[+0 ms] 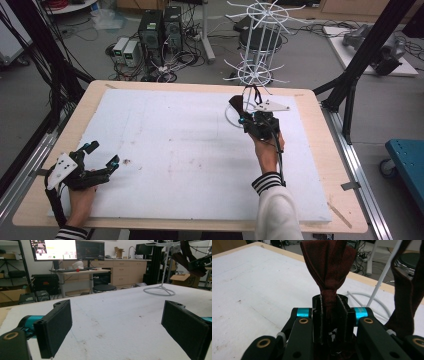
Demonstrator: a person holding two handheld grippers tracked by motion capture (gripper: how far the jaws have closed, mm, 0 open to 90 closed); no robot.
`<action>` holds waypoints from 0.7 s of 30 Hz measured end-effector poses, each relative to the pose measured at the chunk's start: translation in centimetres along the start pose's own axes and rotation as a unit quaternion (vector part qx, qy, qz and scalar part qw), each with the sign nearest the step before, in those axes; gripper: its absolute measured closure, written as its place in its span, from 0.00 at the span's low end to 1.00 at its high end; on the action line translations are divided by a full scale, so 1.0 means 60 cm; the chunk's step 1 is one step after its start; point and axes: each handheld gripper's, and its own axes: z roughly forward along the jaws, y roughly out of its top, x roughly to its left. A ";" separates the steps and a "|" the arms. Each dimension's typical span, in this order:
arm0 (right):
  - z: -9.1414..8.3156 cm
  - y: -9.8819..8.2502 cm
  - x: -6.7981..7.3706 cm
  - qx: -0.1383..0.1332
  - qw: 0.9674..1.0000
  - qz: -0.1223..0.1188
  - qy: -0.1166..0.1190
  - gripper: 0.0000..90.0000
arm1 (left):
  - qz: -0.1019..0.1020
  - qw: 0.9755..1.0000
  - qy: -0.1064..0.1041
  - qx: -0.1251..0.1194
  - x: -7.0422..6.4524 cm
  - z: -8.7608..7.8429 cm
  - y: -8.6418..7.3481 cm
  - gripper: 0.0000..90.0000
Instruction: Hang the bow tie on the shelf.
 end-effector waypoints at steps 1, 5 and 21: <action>0.000 -0.002 -0.001 -0.001 1.000 0.002 0.001 0.85 | 0.000 1.000 0.000 0.000 0.000 0.000 0.000 0.11; 0.001 -0.007 -0.005 -0.007 1.000 0.001 0.014 0.79 | 0.000 1.000 0.000 -0.001 0.000 0.000 0.000 0.11; -0.036 -0.021 0.027 -0.078 0.993 -0.001 0.089 0.01 | 0.001 1.000 0.000 0.000 0.000 0.000 0.000 0.11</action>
